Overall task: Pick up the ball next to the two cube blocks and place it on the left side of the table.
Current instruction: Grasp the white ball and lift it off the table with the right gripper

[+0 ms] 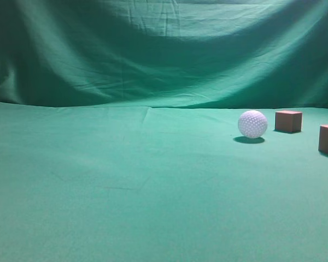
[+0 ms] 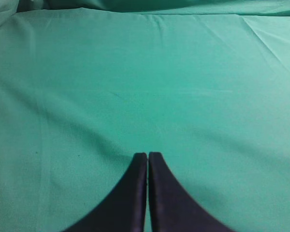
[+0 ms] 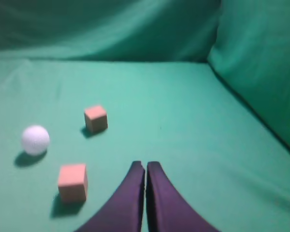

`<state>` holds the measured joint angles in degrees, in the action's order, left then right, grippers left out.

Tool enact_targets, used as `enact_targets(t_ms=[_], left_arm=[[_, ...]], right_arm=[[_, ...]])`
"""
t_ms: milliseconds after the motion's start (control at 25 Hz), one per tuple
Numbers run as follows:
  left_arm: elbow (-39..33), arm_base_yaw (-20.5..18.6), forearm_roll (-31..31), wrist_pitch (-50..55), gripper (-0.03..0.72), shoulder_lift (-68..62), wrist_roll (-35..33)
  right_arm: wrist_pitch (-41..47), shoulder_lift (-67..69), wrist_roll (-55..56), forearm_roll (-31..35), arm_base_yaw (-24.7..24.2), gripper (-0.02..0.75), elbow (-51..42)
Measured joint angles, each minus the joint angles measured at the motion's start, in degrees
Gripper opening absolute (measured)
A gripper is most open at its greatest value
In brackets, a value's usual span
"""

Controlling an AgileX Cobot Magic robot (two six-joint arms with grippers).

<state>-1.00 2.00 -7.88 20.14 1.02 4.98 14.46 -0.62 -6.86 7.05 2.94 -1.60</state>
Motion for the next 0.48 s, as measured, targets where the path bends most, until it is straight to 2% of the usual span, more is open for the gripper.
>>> enact_targets(t_ms=[120, 320, 400, 480], left_arm=[[0.00, 0.00, 0.00, 0.00, 0.000, 0.00, 0.00], [0.00, 0.00, 0.00, 0.00, 0.000, 0.00, 0.00], [0.00, 0.00, 0.00, 0.00, 0.000, 0.00, 0.00], [0.00, 0.00, 0.00, 0.00, 0.000, 0.00, 0.00]], right_arm=[[-9.75, 0.00, 0.00, 6.14, 0.00, 0.000, 0.00], [-23.83, 0.00, 2.38, 10.28, 0.00, 0.000, 0.00], [-23.53, 0.00, 2.77, 10.42, 0.00, 0.000, 0.35], [-16.96, 0.00, 2.64, 10.42, 0.00, 0.000, 3.77]])
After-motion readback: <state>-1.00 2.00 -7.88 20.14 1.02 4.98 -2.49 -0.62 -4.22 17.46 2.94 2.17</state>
